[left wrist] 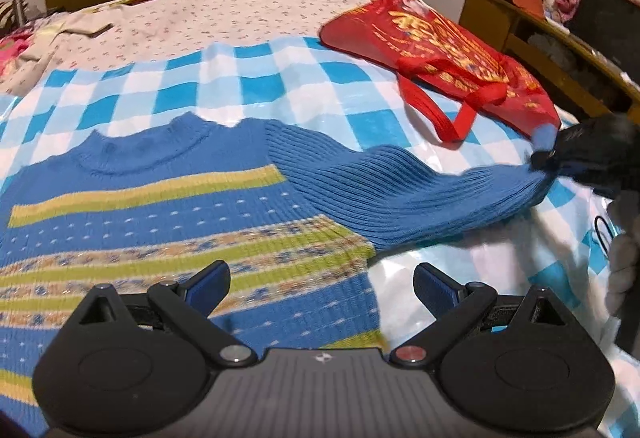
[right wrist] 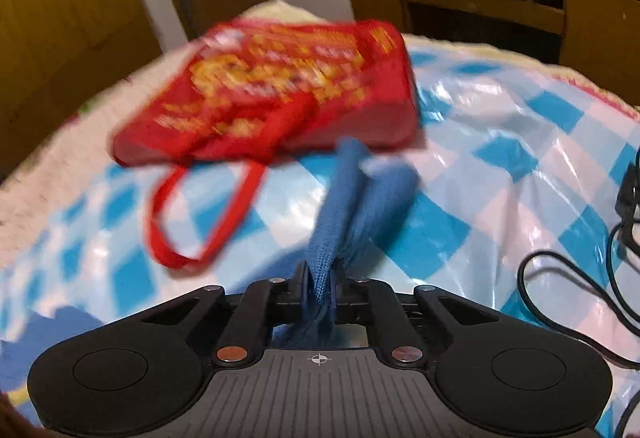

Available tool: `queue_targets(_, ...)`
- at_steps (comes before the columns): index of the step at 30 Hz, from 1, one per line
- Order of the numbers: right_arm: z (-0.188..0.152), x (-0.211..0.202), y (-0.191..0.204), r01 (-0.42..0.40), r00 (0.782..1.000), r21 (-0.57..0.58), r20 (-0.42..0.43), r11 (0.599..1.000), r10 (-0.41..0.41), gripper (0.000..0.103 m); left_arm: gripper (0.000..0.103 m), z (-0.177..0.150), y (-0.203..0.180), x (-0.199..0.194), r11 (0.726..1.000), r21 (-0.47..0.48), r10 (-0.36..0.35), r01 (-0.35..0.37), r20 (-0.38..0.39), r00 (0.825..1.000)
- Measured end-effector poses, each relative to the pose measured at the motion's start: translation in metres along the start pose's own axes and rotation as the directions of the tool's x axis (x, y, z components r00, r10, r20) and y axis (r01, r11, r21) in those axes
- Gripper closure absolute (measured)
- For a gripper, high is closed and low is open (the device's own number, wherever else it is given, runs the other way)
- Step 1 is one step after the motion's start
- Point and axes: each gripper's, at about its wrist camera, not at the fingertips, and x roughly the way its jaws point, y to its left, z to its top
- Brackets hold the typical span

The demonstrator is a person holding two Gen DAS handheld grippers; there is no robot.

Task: Fold small clothes
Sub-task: 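Grasp a sweater sleeve cuff with the right gripper and lift it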

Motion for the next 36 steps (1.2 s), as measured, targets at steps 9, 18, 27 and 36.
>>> queue_targets(9, -0.014, -0.071, 0.121, -0.35, 0.93, -0.225, 0.031, 0.909, 0.366, 0.095, 0.0, -0.012, 0.069, -0.044, 0.993, -0.101, 0.062, -0.055, 0.065, 0.996)
queue_targets(18, -0.127, -0.079, 0.251, -0.52, 0.844, -0.597, -0.249, 0.611, 0.475, 0.09, 0.0, -0.062, 0.157, -0.069, 0.957, -0.202, 0.218, -0.208, 0.028, 0.976)
queue_targets(27, -0.171, -0.075, 0.25, -0.458, 0.887, -0.679, -0.304, 0.573, 0.348, 0.079, 0.0, -0.088, 0.196, -0.07, 0.932, -0.299, 0.219, -0.205, 0.014, 0.976)
queue_targets(36, -0.177, -0.049, 0.278, -0.467, 0.884, -0.596, -0.324, 0.654, 0.336, 0.068, 0.0, -0.091, 0.214, -0.074, 0.932, -0.307, 0.215, -0.193, 0.04, 0.976)
